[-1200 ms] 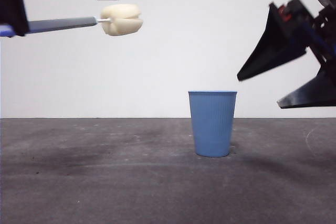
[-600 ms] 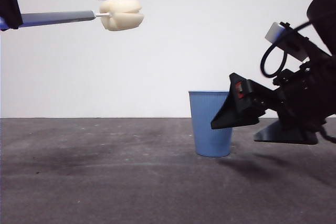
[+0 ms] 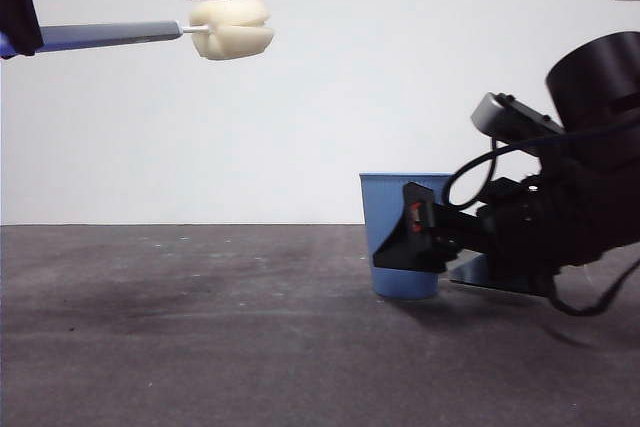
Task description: Pick up the cup brush,pick up the cup,insert the brush into the cup,clean the cup,put the cup brush back,put the cup back to the fixed position on the table
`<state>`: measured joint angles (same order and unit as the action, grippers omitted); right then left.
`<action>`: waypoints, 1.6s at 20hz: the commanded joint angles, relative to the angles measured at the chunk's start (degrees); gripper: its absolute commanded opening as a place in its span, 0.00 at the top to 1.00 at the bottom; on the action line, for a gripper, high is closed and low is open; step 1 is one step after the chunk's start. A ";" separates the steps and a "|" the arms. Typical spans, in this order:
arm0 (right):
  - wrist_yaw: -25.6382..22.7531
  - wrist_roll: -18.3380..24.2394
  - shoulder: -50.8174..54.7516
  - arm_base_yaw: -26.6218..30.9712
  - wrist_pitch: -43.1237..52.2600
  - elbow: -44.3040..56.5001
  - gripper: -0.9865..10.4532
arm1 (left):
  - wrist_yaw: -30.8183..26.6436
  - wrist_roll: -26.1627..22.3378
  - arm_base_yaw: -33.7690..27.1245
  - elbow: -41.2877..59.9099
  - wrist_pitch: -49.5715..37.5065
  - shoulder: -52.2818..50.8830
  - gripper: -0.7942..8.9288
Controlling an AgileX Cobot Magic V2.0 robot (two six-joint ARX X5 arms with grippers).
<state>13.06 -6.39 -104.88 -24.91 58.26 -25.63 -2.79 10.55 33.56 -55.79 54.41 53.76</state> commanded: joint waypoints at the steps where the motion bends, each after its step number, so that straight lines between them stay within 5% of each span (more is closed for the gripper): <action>1: 0.07 0.66 -1.60 -0.61 0.46 -2.14 0.42 | 0.04 -0.02 0.11 0.13 -0.35 -0.07 0.93; 6: -0.20 0.85 -3.52 -0.81 -0.33 -6.14 0.43 | 0.04 -0.02 0.11 0.13 -0.33 -0.07 0.93; 17: -1.57 0.96 -5.31 -1.66 0.44 -7.34 0.88 | -0.13 -0.07 0.11 0.13 -0.35 -0.07 0.93; 22: -1.40 0.85 -4.33 -2.62 -1.49 -7.34 0.92 | -0.13 -1.55 0.11 0.13 -0.17 -0.07 0.93; 27: -1.49 7.08 10.34 -3.96 -20.98 -7.80 0.92 | -0.09 -6.45 0.11 0.13 2.27 -0.04 0.93; 32: -4.70 18.62 23.32 -5.92 -56.61 -16.15 0.92 | 0.26 -14.03 0.11 0.13 4.79 0.13 0.93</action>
<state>8.60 8.64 -80.99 -30.68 4.80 -42.00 -2.79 -0.60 33.56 -55.79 59.35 53.78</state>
